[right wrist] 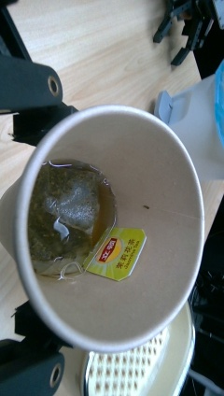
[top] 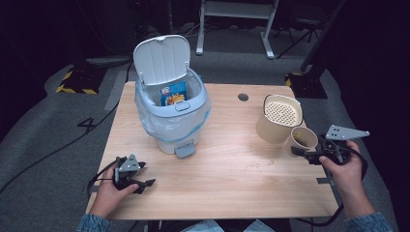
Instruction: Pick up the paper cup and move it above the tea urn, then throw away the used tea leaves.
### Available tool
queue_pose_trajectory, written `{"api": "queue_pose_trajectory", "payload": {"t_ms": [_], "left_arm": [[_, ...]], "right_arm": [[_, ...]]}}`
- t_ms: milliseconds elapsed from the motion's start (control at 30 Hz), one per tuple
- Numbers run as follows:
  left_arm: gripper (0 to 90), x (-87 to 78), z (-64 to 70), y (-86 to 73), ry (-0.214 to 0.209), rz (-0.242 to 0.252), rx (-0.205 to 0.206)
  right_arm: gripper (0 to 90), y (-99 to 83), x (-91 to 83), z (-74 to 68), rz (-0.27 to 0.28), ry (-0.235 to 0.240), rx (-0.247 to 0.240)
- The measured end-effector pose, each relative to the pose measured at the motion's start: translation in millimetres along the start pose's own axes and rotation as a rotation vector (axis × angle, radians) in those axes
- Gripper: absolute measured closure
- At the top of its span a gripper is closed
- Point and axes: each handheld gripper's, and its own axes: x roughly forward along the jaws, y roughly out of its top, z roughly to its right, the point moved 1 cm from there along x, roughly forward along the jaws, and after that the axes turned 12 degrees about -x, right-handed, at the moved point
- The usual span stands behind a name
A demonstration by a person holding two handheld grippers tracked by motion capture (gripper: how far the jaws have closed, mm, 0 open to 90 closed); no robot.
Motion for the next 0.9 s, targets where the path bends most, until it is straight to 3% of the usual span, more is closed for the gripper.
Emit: {"api": "queue_pose_trajectory", "payload": {"t_ms": [533, 900], "left_arm": [[23.3, 0.5, -0.3, 0.6, 0.001, 0.0, 0.0], [23.3, 0.4, -0.1, 0.4, 0.001, 0.0, -0.002]], "right_arm": [[31.5, 28.2, -27.1, 52.7, 0.03, -0.071, -0.003], [31.5, 44.3, -19.8, 86.4, -0.008, -0.082, -0.019]]}}
